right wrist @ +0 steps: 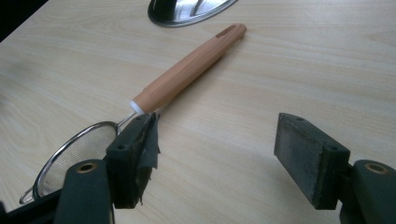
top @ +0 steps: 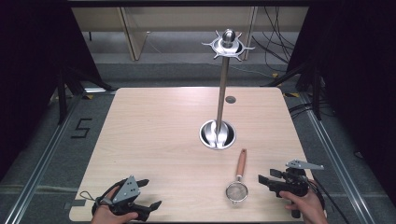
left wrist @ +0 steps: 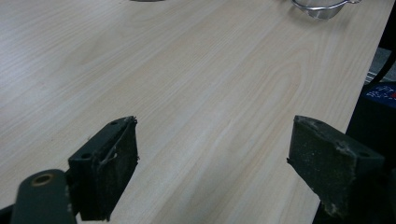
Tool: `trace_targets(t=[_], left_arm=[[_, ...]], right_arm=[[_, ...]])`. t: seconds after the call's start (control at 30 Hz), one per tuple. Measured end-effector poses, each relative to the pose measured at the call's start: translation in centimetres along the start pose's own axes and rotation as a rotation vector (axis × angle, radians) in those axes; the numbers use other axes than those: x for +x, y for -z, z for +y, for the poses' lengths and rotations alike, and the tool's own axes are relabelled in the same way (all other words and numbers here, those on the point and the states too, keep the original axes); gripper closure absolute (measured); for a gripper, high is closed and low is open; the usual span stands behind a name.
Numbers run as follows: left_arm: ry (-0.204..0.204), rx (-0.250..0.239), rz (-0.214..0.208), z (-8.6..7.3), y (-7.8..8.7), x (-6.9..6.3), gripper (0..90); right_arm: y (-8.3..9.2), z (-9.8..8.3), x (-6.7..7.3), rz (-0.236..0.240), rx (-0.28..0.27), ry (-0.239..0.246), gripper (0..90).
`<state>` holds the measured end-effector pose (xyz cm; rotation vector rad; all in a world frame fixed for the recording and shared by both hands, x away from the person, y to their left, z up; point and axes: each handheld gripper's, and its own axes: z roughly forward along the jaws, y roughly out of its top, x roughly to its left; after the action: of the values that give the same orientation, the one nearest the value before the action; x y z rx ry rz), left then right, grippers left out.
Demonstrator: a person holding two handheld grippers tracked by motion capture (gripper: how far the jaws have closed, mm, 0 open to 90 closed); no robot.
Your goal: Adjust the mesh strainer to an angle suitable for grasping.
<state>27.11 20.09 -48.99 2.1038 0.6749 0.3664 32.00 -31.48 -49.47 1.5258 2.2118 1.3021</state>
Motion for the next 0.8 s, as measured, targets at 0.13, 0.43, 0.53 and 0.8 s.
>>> trace_targets(t=[0.13,0.43,0.53,0.8], left_arm=[[-0.001,0.0,0.001,0.0,0.0,0.0,15.3],[0.0,-0.01,0.001,-0.1,-0.1,0.0,15.3],[0.003,-0.013,-0.001,-0.1,-0.1,0.0,15.3],[0.007,-0.013,-0.001,-0.1,-0.1,0.0,15.3]], right_arm=[[-0.2,0.0,-0.1,0.017,0.0,0.007,31.3],[-0.2,0.1,0.4,0.016,0.019,-0.034,31.3],[-0.3,0.3,0.5,0.006,0.026,-0.027,31.3],[-1.0,1.1,1.4,-0.009,0.021,0.027,31.4]])
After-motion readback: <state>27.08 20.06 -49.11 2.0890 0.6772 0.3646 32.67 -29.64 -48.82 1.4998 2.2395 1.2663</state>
